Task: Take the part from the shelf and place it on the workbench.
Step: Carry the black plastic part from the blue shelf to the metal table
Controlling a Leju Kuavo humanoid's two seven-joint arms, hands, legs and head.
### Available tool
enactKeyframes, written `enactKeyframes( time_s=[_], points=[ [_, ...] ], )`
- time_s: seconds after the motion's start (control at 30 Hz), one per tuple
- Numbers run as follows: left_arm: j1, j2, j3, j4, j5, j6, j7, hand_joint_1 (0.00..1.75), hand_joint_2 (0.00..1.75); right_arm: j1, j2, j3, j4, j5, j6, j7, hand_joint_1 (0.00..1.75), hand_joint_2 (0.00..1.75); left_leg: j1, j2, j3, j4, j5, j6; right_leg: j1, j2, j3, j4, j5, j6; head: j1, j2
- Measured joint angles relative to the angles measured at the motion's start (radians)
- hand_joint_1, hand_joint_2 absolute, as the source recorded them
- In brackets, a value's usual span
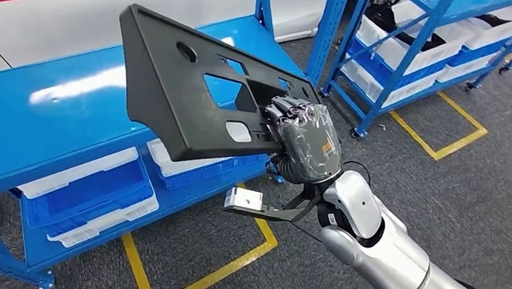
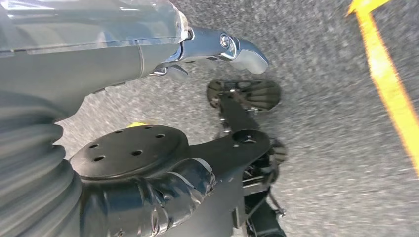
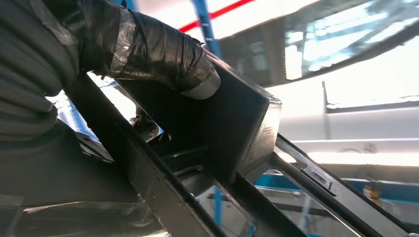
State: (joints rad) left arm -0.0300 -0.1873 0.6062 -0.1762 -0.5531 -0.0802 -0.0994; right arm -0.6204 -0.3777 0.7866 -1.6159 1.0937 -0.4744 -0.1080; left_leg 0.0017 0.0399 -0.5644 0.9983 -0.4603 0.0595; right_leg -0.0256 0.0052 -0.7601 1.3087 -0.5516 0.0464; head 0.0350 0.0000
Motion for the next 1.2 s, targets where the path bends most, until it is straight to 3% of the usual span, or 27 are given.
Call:
enactKeyframes(
  time_s=[0.03,0.1,0.17,0.2,0.27,0.3,0.33,0.4,0.47,0.5,0.57,0.63,0.7,0.73,0.8,0.83,0.87,0.93,0.97,1.0,1.07,1.1,1.13,1.2],
  points=[
    [0.0,0.0,0.0,0.0,0.0,0.0,0.0,0.0,1.75,0.0,0.0,0.0,0.0,-0.001,0.003,0.0,1.75,1.75,0.0,0.014,-0.016,0.004,0.008,-0.002,-0.003,-0.002,0.015,0.014,0.022,0.004,0.0,0.0],
    [-0.003,0.0,0.0,0.0,0.001,0.001,0.0,0.0,1.75,0.0,0.002,0.0,0.001,-0.002,0.007,0.0,1.75,1.75,-0.001,0.039,-0.044,0.016,0.021,-0.008,-0.006,-0.02,0.098,-0.056,0.071,0.008,0.0,0.0],
    [-0.004,-0.001,0.0,0.0,0.002,0.001,0.001,0.0,1.75,-0.005,0.007,0.0,0.001,-0.003,0.01,0.0,1.75,1.75,-0.003,0.057,-0.06,0.027,0.031,-0.018,0.002,-0.057,0.207,-0.199,0.052,-0.002,0.0,0.0],
    [-0.004,-0.001,0.0,0.0,0.003,0.001,0.001,0.0,1.75,-0.008,0.01,0.0,0.001,-0.003,0.011,0.0,1.75,1.75,-0.003,0.066,-0.064,0.029,0.037,-0.024,0.008,-0.069,0.238,-0.252,0.036,-0.011,0.0,0.0],
    [-0.005,-0.002,0.0,0.0,0.006,0.0,0.001,0.0,1.75,-0.013,0.014,0.0,0.002,-0.004,0.017,-0.001,1.75,1.75,-0.001,0.085,-0.067,0.026,0.053,-0.037,0.018,-0.062,0.242,-0.289,0.032,-0.035,0.0,0.0],
    [-0.005,-0.002,0.0,0.0,0.007,0.0,0.001,0.0,1.75,-0.014,0.016,0.0,0.002,-0.004,0.021,-0.001,1.75,1.75,0.002,0.08,-0.071,0.027,0.053,-0.044,0.018,-0.055,0.234,-0.293,0.044,-0.045,0.0,0.0],
    [-0.004,-0.002,0.0,0.0,0.009,0.0,0.001,0.0,1.75,-0.016,0.019,0.0,0.003,-0.003,0.025,-0.001,1.75,1.75,0.005,0.059,-0.078,0.039,0.034,-0.051,0.017,-0.046,0.224,-0.296,0.056,-0.056,-0.001,0.0],
    [0.0,-0.002,0.0,0.0,0.017,0.009,0.0,0.0,1.75,-0.019,0.03,0.001,0.005,0.0,0.029,-0.001,1.75,1.75,0.009,-0.001,-0.103,0.113,-0.05,-0.059,0.014,-0.03,0.201,-0.3,0.083,-0.073,-0.001,0.0],
    [0.007,-0.004,0.003,0.0,0.033,0.04,-0.002,0.0,1.75,-0.017,0.05,0.002,0.006,0.006,0.031,0.003,1.75,1.75,0.009,-0.031,-0.13,0.237,-0.137,-0.06,0.017,-0.007,0.167,-0.298,0.108,-0.082,-0.002,0.0],
    [0.011,-0.005,0.006,0.0,0.042,0.059,-0.002,0.0,1.75,-0.011,0.063,0.003,0.007,0.014,0.031,0.007,1.75,1.75,0.009,-0.034,-0.132,0.284,-0.152,-0.059,0.019,0.006,0.149,-0.295,0.121,-0.082,-0.001,0.0],
    [0.015,-0.007,0.015,0.0,0.054,0.082,0.002,0.0,1.75,0.003,0.098,0.014,0.011,0.04,0.029,0.023,1.75,1.75,0.009,-0.038,-0.091,0.276,-0.116,-0.056,0.019,0.032,0.114,-0.286,0.142,-0.079,-0.001,0.0],
    [0.019,-0.007,0.022,0.0,0.061,0.087,0.005,0.0,1.75,0.01,0.14,0.038,0.02,0.068,0.028,0.041,1.75,1.75,0.009,-0.067,0.005,0.15,-0.078,-0.048,0.019,0.06,0.081,-0.275,0.162,-0.073,-0.002,0.0],
    [0.022,-0.009,0.026,0.0,0.063,0.087,0.01,0.0,1.75,0.009,0.18,0.061,0.029,0.08,0.028,0.054,1.75,1.75,0.009,-0.103,0.074,0.039,-0.083,-0.042,0.018,0.082,0.061,-0.268,0.181,-0.063,-0.001,0.0],
    [0.023,-0.01,0.028,0.0,0.062,0.087,0.014,0.0,1.75,0.007,0.196,0.07,0.034,0.083,0.029,0.058,1.75,1.75,0.008,-0.111,0.086,0.015,-0.09,-0.04,0.017,0.091,0.057,-0.269,0.192,-0.056,-0.001,0.0],
    [0.025,-0.014,0.03,0.0,0.06,0.086,0.02,0.0,1.75,0.003,0.215,0.084,0.042,0.085,0.029,0.063,1.75,1.75,0.007,-0.094,0.079,0.006,-0.074,-0.035,0.015,0.104,0.053,-0.276,0.209,-0.043,-0.001,0.0],
    [0.024,-0.016,0.031,-0.001,0.058,0.086,0.022,0.0,1.75,0.001,0.219,0.09,0.046,0.085,0.029,0.064,1.75,1.75,0.008,-0.082,0.074,0.001,-0.062,-0.029,0.015,0.093,0.046,-0.271,0.198,-0.038,0.0,0.0],
    [0.024,-0.018,0.031,-0.001,0.057,0.086,0.023,0.0,1.75,-0.002,0.221,0.094,0.049,0.085,0.029,0.065,1.75,1.75,0.009,-0.068,0.064,-0.003,-0.048,-0.022,0.016,0.072,0.036,-0.249,0.167,-0.033,0.001,0.0],
    [0.028,-0.02,0.032,-0.001,0.056,0.086,0.024,0.0,1.75,-0.006,0.226,0.102,0.056,0.084,0.029,0.068,1.75,1.75,0.007,-0.039,0.038,-0.006,-0.024,-0.01,0.013,0.02,0.008,-0.146,0.061,-0.024,0.003,0.0],
    [0.03,-0.021,0.032,-0.001,0.056,0.085,0.024,0.0,1.75,-0.006,0.229,0.106,0.059,0.084,0.029,0.069,1.75,1.75,0.005,-0.023,0.023,-0.005,-0.014,-0.008,0.01,0.008,-0.004,-0.078,0.018,-0.018,0.002,0.0],
    [0.031,-0.021,0.033,-0.001,0.056,0.085,0.024,0.0,1.75,-0.006,0.23,0.108,0.062,0.083,0.029,0.07,1.75,1.75,0.003,-0.007,0.007,-0.004,-0.004,-0.008,0.006,0.003,-0.01,-0.02,0.002,-0.014,0.003,0.0],
    [0.031,-0.021,0.034,-0.001,0.056,0.084,0.024,0.0,1.75,-0.006,0.231,0.112,0.067,0.08,0.029,0.072,1.75,1.75,-0.001,0.023,-0.025,0.001,0.016,-0.01,0.001,-0.003,0.018,0.021,0.038,-0.008,0.002,0.0],
    [0.03,-0.021,0.035,-0.001,0.056,0.083,0.024,0.0,1.75,-0.006,0.231,0.113,0.07,0.08,0.029,0.073,1.75,1.75,-0.002,0.036,-0.04,0.004,0.025,-0.012,0.0,-0.01,0.059,-0.011,0.065,-0.008,0.002,0.0],
    [0.03,-0.021,0.036,-0.001,0.056,0.082,0.023,0.0,1.75,-0.007,0.231,0.113,0.071,0.079,0.028,0.075,1.75,1.75,-0.004,0.047,-0.051,0.008,0.032,-0.014,0.001,-0.028,0.116,-0.071,0.075,-0.011,0.002,0.0],
    [0.029,-0.022,0.037,-0.001,0.054,0.077,0.021,0.0,1.75,-0.009,0.23,0.112,0.072,0.079,0.026,0.08,1.75,1.75,-0.006,0.065,-0.065,0.015,0.045,-0.023,0.012,-0.07,0.229,-0.221,0.044,-0.023,0.002,0.0]
  ],
)
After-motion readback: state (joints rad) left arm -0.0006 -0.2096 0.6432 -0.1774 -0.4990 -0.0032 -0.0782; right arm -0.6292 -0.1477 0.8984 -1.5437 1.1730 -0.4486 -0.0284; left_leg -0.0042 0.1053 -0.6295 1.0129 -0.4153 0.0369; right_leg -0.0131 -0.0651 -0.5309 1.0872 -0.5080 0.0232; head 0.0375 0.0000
